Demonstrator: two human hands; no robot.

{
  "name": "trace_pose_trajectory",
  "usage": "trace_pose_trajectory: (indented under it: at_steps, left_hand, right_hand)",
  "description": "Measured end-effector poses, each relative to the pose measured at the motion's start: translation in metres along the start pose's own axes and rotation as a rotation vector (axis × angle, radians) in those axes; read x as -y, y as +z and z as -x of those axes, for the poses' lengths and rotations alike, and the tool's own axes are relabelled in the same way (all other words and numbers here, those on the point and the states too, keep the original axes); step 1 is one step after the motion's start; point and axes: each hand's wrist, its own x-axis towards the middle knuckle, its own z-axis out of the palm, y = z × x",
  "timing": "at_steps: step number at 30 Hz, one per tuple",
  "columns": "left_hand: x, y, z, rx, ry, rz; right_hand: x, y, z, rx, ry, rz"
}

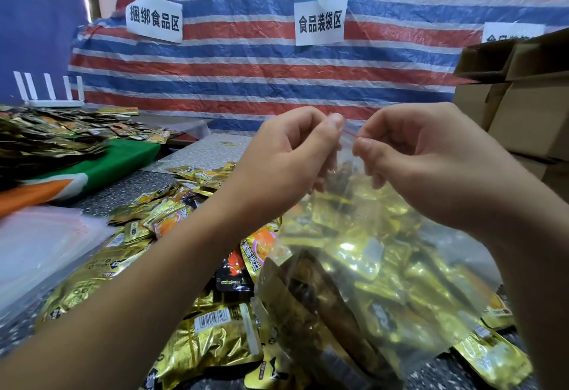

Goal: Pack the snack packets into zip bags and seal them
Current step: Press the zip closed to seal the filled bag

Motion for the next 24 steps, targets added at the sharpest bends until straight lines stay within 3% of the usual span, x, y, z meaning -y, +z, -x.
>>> trace_pose_trajectory:
  at_steps: [3,17,24]
  left_hand:
    - [0.000,0.000,0.001,0.014,0.007,0.014]
    - [-0.016,-0.020,-0.002,-0.329,0.073,-0.035]
    - [-0.012,-0.032,-0.007,-0.416,0.075,-0.119]
  right_hand:
    - [0.000,0.003,-0.001,-0.002,0.011,0.003]
    - [0.005,-0.019,0.005,0.076,-0.018,0.026]
    - [0.001,-0.018,0.003,0.092,0.002,0.062]
